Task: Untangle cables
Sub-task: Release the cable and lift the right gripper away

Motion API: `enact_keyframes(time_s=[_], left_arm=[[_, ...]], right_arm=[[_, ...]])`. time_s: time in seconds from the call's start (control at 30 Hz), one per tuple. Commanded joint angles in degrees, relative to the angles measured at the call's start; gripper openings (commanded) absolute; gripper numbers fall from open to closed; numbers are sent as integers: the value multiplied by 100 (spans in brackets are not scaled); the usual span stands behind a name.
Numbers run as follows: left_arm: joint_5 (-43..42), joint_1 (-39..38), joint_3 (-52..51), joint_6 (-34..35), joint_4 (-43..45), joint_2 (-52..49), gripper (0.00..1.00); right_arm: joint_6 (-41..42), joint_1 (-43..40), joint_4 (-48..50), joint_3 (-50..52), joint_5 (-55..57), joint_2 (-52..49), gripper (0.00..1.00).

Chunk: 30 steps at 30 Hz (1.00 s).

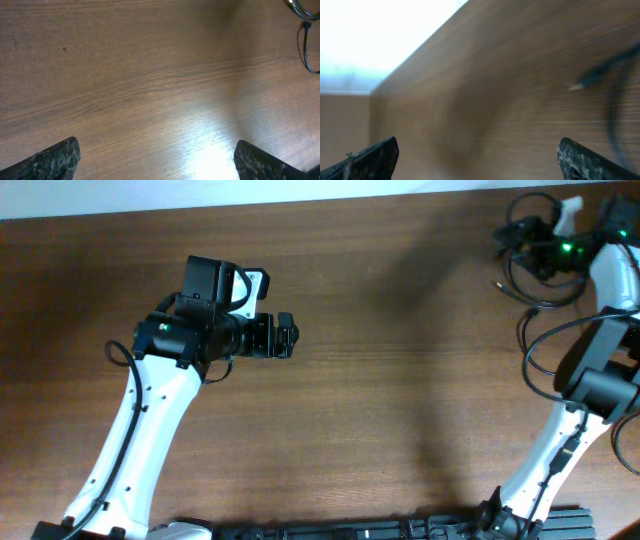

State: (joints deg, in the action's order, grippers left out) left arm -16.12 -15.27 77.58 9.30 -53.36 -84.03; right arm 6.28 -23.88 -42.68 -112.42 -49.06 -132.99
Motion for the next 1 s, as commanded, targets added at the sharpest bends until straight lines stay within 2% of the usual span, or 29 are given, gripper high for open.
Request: enact_keyframes(time_s=[0.0, 0.2, 0.37, 0.7, 0.97], left_arm=[[-63, 2, 116, 9, 11, -39, 99], [-63, 2, 116, 9, 9, -39, 99], [-63, 2, 116, 9, 11, -39, 99], [-63, 2, 116, 9, 9, -39, 99], [-63, 2, 116, 9, 9, -39, 99]], right_arm=[[-822, 509, -413, -118, 1062, 791, 100], [-1725, 1416, -1488, -118, 3053, 1440, 100], [-1808, 2205, -1961, -118, 5014, 2057, 100], [-1436, 3383, -2350, -118, 5274, 3165, 99], [-1438, 4000, -2553, -116, 5261, 3383, 99]])
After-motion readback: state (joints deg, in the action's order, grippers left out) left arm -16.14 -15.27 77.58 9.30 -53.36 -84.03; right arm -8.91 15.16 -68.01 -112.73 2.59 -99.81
